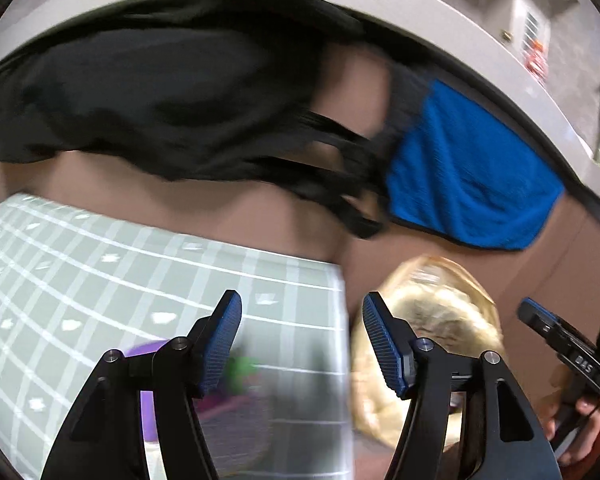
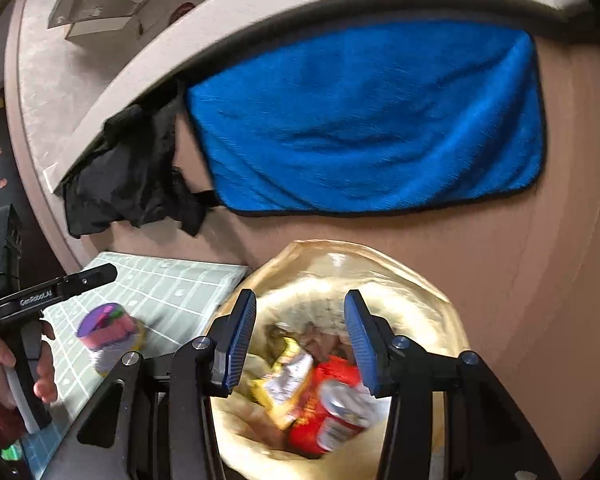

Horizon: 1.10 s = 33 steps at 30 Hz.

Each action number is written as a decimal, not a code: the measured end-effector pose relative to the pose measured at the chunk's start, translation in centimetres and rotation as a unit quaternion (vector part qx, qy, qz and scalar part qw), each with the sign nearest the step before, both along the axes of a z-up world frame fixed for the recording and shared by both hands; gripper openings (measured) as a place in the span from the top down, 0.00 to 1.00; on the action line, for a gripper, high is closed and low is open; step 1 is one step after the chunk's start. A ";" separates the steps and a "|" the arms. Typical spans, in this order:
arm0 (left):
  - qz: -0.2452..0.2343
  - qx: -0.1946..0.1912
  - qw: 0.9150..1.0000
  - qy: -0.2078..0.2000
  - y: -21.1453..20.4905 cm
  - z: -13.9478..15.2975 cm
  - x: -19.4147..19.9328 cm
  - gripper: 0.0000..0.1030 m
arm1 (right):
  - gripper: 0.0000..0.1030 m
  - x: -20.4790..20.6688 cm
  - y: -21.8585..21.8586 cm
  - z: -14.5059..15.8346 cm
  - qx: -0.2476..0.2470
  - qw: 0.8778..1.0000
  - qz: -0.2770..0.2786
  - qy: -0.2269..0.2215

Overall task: Collect trash
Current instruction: 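Withdraw both open grippers from the bin toward the table, then lower the left gripper onto the purple eggplant sponge and close it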

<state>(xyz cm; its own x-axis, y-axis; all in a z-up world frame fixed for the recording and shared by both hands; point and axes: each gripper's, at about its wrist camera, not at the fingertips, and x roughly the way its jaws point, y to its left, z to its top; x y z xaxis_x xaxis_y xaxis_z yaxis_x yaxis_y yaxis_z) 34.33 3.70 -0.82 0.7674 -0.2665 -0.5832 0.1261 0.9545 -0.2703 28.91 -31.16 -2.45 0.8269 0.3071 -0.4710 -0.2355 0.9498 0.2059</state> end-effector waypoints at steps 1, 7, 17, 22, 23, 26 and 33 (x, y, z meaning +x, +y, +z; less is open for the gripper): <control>0.013 -0.005 1.000 0.000 1.6 0.1 -0.3 0.38 | 0.57 0.0 0.8 0.2 -0.001 1.000 0.008 -0.002; 0.056 -0.025 0.998 0.014 8.6 -0.3 -2.9 0.38 | 0.57 -0.1 7.4 0.4 -0.016 0.997 0.070 0.000; 0.113 -0.039 0.993 0.008 17.8 -0.6 -7.4 0.38 | 0.57 0.9 18.5 -2.8 -0.037 0.983 0.172 0.058; 0.125 -0.049 0.991 0.014 20.3 -2.0 -8.3 0.38 | 0.57 1.5 22.5 -4.5 -0.062 0.975 0.198 0.085; 0.124 -0.047 0.991 0.015 20.4 -2.2 -8.3 0.38 | 0.57 1.6 23.1 -4.8 -0.071 0.973 0.199 0.088; 0.119 -0.042 0.992 0.022 20.2 -2.7 -8.3 0.38 | 0.57 1.7 24.0 -5.4 -0.084 0.973 0.191 0.094; 0.072 -0.078 0.994 0.042 18.7 -2.8 -6.5 0.38 | 0.57 1.5 23.3 -6.2 -0.087 0.977 0.163 0.110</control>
<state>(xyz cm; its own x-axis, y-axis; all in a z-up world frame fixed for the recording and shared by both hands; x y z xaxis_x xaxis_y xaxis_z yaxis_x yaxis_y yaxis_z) 27.84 22.43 -3.61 0.7541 -0.2495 -0.6076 -0.0378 0.9070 -0.4194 30.42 -7.87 -8.63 0.5714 0.4363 -0.6950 -0.4999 0.8568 0.1269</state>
